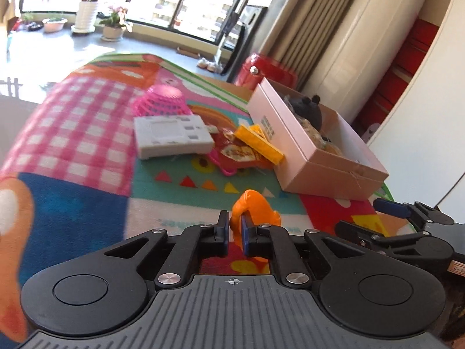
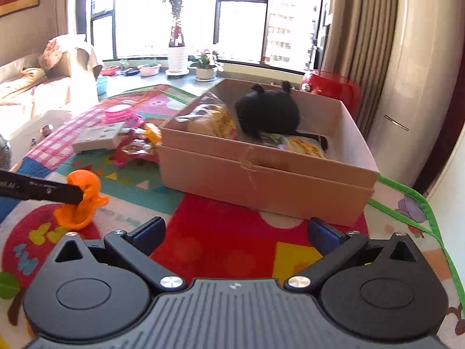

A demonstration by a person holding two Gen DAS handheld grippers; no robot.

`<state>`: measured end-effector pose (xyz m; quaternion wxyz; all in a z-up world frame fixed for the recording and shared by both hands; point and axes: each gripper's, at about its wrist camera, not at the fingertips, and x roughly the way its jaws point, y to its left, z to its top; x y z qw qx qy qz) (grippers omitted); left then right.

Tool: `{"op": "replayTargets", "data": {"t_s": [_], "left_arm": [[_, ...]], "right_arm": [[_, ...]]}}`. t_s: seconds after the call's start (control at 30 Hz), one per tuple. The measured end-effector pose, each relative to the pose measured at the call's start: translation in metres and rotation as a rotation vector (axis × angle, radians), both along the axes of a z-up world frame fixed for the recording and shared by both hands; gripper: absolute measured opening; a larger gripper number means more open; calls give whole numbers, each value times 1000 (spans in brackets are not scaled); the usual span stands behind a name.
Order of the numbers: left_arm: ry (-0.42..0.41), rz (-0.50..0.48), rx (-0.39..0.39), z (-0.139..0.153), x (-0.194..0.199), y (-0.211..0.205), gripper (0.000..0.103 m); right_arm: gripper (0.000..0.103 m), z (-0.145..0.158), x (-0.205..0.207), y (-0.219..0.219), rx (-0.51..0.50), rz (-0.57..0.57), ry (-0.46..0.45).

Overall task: Organize objects
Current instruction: 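Carry the pumpkin with the left tool while the right tool grasps the white plastic box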

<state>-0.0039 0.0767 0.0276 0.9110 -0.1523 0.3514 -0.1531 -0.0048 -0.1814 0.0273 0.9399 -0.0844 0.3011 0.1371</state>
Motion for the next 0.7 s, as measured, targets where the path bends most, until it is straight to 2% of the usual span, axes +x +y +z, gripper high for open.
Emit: {"op": "replayTargets", "data": {"t_s": [0.13, 0.33, 0.4, 0.5, 0.63, 0.7], "left_arm": [[-39, 111, 16, 15, -11, 40, 11], [-65, 242, -10, 20, -29, 94, 10], [-62, 277, -32, 19, -34, 109, 10], [-56, 309, -57, 15, -41, 124, 10], [-53, 325, -82, 10, -47, 134, 10], [-54, 330, -92, 9, -46, 137, 10]], "right_arm": [[103, 20, -8, 47, -33, 150, -66], [103, 24, 26, 126, -39, 295, -17], [103, 18, 41, 151, -66, 284, -17], [103, 6, 70, 176, -71, 235, 32], [103, -10, 105, 189, -57, 160, 119], [103, -14, 111, 190, -47, 153, 126]]}}
